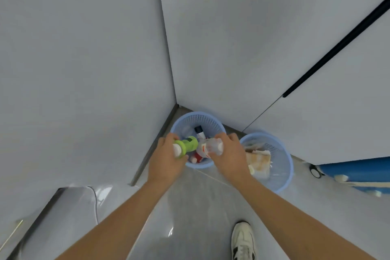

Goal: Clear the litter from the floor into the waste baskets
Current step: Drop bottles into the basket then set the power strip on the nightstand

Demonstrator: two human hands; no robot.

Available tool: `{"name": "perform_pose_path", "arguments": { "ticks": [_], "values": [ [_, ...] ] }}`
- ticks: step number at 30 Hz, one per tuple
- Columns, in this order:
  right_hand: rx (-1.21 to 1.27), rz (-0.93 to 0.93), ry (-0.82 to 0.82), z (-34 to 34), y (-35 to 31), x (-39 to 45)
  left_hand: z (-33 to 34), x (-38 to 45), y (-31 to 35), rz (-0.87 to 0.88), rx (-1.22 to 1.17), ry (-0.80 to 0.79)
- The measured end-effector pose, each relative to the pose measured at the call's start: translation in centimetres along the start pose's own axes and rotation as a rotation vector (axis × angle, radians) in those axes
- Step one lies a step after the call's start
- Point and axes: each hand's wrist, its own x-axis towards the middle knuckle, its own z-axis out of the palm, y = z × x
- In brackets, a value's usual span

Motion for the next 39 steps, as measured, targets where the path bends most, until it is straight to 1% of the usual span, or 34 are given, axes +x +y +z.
{"name": "perform_pose_path", "arguments": {
  "ticks": [3, 5, 7, 11, 13, 14, 17, 19, 21, 22, 24, 28, 31, 33, 35, 37, 39],
  "values": [
    [0.007, -0.02, -0.057, 2.4, 2.8, 3.1, 3.5, 3.1, -1.9, -0.04, 0.03, 0.022],
    [-0.023, -0.027, -0.131, 3.6, 4.2, 4.9, 5.5, 4.9, -3.2, -0.08, 0.065, 0.024],
    [-0.064, -0.05, -0.195, 4.7, 5.3, 6.6, 7.2, 6.4, -4.5, -0.113, 0.106, 0.004],
    [-0.078, -0.088, -0.251, 6.4, 5.9, 9.4, 9.5, 8.4, -6.0, -0.105, 0.212, -0.059],
    [-0.115, -0.118, -0.313, 7.0, 5.8, 10.4, 9.9, 9.0, -6.3, -0.105, 0.189, -0.093],
    [-0.134, -0.134, -0.31, 7.1, 5.7, 10.7, 9.9, 9.2, -6.3, -0.114, 0.17, -0.104],
    [-0.138, -0.122, -0.21, 6.6, 5.1, 11.0, 8.9, 8.8, -5.8, -0.134, 0.123, -0.097],
    [-0.167, -0.169, -0.14, 5.2, 3.9, 10.1, 7.4, 7.7, -5.2, -0.111, 0.1, -0.072],
    [-0.231, -0.287, -0.119, 3.6, 2.0, 8.4, 5.3, 6.1, -4.6, -0.094, 0.097, -0.062],
    [-0.246, -0.335, -0.138, 3.1, 0.8, 7.3, 4.2, 5.2, -4.5, -0.096, 0.085, -0.054],
    [-0.242, -0.371, -0.206, 1.8, -2.0, 4.9, 1.6, 3.2, -3.8, -0.124, 0.079, -0.035],
    [-0.241, -0.48, -0.239, -0.7, -8.6, 0.3, -4.6, -1.2, -1.7, -0.155, 0.117, -0.007],
    [-0.247, -0.553, -0.261, -3.1, -14.5, -3.3, -10.2, -4.6, -0.4, -0.198, 0.098, -0.052],
    [-0.253, -0.596, -0.313, -4.3, -18.6, -5.8, -13.8, -7.2, -0.2, -0.227, 0.092, -0.094],
    [-0.269, -0.651, -0.362, -5.0, -22.1, -8.2, -17.0, -10.3, -0.3, -0.239, 0.098, -0.103],
    [-0.282, -0.699, -0.421, -4.9, -25.4, -10.8, -20.3, -14.0, -0.9, -0.261, 0.093, -0.057],
    [-0.303, -0.757, -0.494, -4.0, -28.8, -13.6, -23.8, -17.6, -2.0, -0.298, 0.088, 0.031]
  ]
}}
